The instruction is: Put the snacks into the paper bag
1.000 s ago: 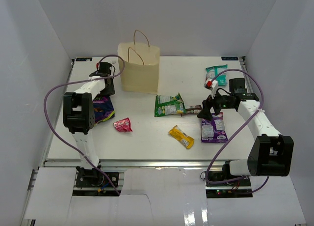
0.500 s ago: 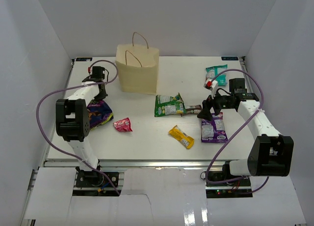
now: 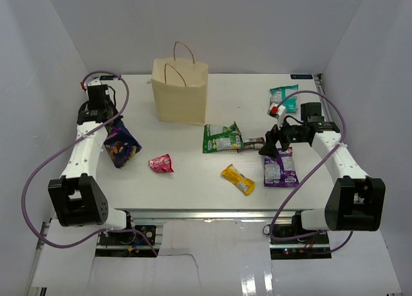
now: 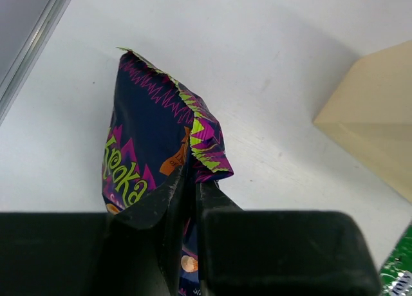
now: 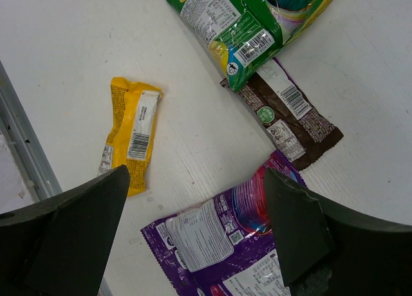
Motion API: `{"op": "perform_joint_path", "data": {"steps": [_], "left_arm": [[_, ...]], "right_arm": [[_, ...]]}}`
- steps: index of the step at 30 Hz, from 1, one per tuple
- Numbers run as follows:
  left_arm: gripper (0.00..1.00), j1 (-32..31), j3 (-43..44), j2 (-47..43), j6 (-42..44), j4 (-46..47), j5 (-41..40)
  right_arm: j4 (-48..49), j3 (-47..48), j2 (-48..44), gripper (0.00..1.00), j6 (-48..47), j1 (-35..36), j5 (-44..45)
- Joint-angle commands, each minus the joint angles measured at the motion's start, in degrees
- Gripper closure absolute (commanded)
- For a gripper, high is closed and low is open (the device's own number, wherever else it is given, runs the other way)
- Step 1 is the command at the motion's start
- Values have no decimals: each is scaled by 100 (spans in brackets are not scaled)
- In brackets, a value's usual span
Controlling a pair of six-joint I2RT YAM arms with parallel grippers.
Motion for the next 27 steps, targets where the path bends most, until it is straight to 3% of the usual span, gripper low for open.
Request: {"op": "perform_joint_path", "data": {"steps": [1,11,16,17,19,20,21,24,27], "left_arm": [[100,39,262,-548,-196,453,318],[100,109,957,-1102,-477,831,705],[100,101,966,-936,-477,797,968],[95,109,922,-796,-468,744,1178],[74,109,826,-663,-477,517,1303],[51,101,695,-611,-468,419,1338],[41,101,589,-558,-451,358,1408],[19,101,36,-557,-258,348,1732],[11,101,-429,-487,49,480,2189]], "right_arm": [[-53,86,-85,10,-99,-20,-194],[-71,51,-138,10,-125,-20,-177],[-71,60,-129,10,-117,-20,-177],[-71,60,-129,10,-117,-20,-177],[-71,60,-129,10,-108,-29,-168],[-71,51,-138,10,-99,-20,-168],[-80,34,-129,10,-90,-20,-159],[-88,-28,-121,10,-99,-20,-133],[-80,-72,-77,10,-99,-20,-142]]}}
